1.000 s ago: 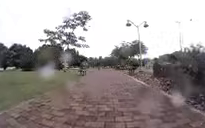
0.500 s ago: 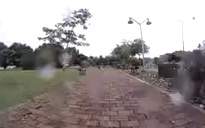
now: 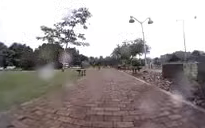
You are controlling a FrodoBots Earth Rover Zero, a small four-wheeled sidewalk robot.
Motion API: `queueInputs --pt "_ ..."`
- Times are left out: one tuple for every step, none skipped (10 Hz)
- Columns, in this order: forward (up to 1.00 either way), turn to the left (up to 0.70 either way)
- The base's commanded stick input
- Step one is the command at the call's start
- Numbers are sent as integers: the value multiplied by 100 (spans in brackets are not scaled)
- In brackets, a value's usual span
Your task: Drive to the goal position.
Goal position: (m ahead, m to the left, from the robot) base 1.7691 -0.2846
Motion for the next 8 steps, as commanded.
queueInputs --pt "70 0" --pt "70 0" --pt "70 0" --pt "70 0" --pt "70 0" --pt "70 0" --pt "70 0" --pt "70 0"
